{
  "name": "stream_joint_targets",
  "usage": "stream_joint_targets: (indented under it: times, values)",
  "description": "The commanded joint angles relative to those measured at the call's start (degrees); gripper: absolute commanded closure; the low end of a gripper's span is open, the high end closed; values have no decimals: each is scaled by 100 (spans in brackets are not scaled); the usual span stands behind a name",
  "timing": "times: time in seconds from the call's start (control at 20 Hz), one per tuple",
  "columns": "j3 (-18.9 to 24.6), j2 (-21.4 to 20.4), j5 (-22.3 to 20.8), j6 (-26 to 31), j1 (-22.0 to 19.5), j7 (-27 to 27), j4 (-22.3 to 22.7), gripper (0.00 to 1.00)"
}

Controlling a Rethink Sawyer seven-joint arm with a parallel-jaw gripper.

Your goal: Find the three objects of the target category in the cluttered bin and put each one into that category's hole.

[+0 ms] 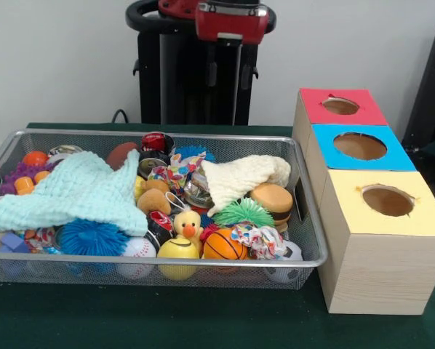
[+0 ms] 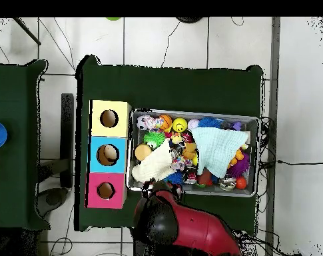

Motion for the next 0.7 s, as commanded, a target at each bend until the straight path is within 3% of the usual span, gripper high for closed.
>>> stream_joint_targets:
  times: [0.05, 0.15, 0.45, 0.7]
  values:
    - [476, 588, -216, -444, -571, 468, -696, 0]
    - [588, 663, -131, -510, -670, 534, -811, 0]
    - [512, 670, -67, -258, -370, 570, -1192, 0]
    - [500, 983, -4, -35, -196, 549, -1648, 0]
